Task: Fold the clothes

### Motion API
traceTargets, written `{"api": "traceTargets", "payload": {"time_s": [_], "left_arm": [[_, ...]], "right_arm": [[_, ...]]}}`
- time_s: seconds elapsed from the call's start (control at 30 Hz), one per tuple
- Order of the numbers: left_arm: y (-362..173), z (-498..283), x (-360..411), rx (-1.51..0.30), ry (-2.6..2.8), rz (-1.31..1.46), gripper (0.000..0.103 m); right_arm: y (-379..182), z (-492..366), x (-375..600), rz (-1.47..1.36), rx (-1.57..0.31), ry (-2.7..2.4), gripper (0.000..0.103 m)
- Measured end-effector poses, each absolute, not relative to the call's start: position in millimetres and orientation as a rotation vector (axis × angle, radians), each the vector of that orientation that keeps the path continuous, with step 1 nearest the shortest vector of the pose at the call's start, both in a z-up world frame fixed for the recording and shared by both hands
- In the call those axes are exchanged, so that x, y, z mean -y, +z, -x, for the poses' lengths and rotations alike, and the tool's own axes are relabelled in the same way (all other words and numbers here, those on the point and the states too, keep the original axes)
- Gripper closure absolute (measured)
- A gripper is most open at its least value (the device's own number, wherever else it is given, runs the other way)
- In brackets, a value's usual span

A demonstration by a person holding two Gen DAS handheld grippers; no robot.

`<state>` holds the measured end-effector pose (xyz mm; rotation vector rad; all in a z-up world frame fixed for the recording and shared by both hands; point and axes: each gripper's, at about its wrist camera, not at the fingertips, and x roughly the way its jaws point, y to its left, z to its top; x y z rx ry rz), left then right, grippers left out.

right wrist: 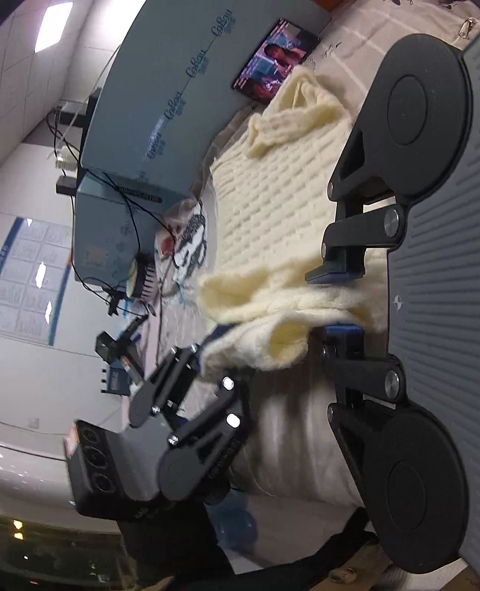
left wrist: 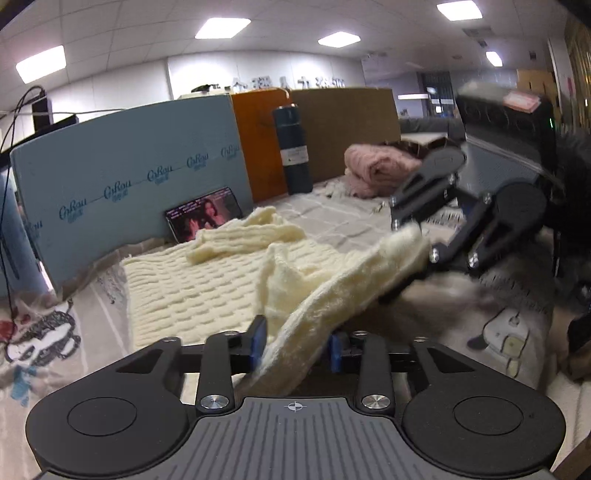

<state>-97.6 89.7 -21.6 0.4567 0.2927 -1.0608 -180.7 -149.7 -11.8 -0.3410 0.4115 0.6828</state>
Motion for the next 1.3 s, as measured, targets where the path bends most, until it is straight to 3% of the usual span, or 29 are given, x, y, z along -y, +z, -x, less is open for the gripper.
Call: {"api": "traceTargets", "payload": {"time_s": [0.07, 0.17, 0.23, 0.27, 0.4, 0.6, 0.77, 0.87, 1.3], "left_arm": [[-24, 95, -92, -0.280, -1.026, -0.513, 0.048], [-29, 81, -103, -0.305, -0.942, -0.562, 0.047], [-30, 70, -110, -0.334, -0.923, -0.545, 0.058], [-28, 65, -113, -0.349, -0.933, -0.516, 0.077], [-16, 72, -117, -0.362, -1.022, -0.446, 0.087], [8, 91, -121, -0.341, -1.249, -0.302, 0.088], [14, 40, -118, -0.231, -1.253, 0.039, 0.088], [4, 0, -101, -0.257, -1.183, 0.162, 0.088], [-7, -77, -45, -0.478, -0.798, 0.149, 0.085]], "right_arm": [[-9, 177, 156, 0.298, -0.398, 0.684, 0.087], [-7, 172, 165, 0.248, -0.380, 0.675, 0.088], [-5, 172, 169, 0.227, -0.370, 0.673, 0.088], [-4, 173, 171, 0.223, -0.369, 0.676, 0.089], [4, 182, 181, 0.202, -0.386, 0.691, 0.090], [33, 202, 216, 0.082, -0.413, 0.818, 0.090], [32, 129, 262, -0.229, -0.421, 0.842, 0.090], [18, 78, 279, -0.369, -0.454, 0.776, 0.090], [-1, 15, 270, -0.393, -0.467, 0.437, 0.088]]}}
